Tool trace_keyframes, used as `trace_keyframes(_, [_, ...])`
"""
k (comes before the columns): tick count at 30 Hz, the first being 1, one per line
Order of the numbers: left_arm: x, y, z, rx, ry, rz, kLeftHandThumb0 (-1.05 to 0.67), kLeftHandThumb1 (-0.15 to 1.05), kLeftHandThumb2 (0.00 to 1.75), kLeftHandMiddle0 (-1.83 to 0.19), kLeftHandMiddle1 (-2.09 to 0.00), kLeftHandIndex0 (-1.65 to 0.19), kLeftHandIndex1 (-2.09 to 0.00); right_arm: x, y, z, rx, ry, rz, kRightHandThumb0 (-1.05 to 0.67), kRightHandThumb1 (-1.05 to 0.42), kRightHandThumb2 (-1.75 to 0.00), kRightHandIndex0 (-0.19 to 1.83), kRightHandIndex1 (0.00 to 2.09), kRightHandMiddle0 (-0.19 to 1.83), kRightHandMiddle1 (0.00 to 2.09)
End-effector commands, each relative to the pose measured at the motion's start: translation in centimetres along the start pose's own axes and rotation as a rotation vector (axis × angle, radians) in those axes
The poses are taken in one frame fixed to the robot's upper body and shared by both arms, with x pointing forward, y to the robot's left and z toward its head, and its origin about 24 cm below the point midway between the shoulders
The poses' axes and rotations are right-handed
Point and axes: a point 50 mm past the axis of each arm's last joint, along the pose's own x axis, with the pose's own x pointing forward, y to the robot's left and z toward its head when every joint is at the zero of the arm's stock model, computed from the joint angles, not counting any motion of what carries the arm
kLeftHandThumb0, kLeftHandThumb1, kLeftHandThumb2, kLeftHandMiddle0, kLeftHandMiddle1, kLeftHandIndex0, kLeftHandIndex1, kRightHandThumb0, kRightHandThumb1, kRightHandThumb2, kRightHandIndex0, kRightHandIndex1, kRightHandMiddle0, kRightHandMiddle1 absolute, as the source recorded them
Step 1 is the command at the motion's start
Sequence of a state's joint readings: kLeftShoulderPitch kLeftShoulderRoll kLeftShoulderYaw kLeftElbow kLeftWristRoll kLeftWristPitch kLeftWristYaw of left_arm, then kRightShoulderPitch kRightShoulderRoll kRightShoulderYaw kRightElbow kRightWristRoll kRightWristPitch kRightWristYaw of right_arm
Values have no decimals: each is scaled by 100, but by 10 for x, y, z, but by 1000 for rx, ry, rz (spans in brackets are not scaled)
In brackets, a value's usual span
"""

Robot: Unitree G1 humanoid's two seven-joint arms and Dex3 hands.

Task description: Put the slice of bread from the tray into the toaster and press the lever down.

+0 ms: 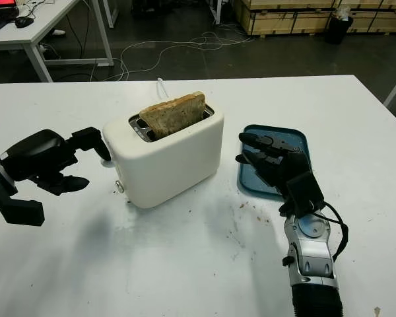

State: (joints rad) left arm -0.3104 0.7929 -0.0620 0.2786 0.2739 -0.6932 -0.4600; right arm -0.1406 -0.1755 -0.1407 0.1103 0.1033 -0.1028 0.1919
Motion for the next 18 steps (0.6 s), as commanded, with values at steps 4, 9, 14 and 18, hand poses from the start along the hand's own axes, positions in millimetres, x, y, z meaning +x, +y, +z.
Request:
trace_keyframes(4, [0, -13, -2, -57, 21, -32, -105, 92, 75, -157, -175, 0, -163, -1, -1, 1, 5, -10, -1, -52, -92, -10, 88, 64, 106, 0])
trace_keyframes(9, [-2, -25, -3, -107, 26, -23, -105, 92, 70, -154, -175, -2, -165, -1, -2, 0, -3, -10, -1, -54, -92, -11, 89, 63, 106, 0])
trace_keyframes(14, [-2, -32, -3, -127, 18, -50, -105, 92, 68, -147, -174, -6, -160, -1, -2, 1, -3, -10, -1, -53, -92, -11, 89, 61, 105, 0])
trace_keyframes(18, [-2, -37, -4, -145, 21, -87, -105, 92, 66, -140, -171, -14, -155, -1, -2, 1, 2, -11, -1, -53, -92, -11, 89, 61, 105, 0])
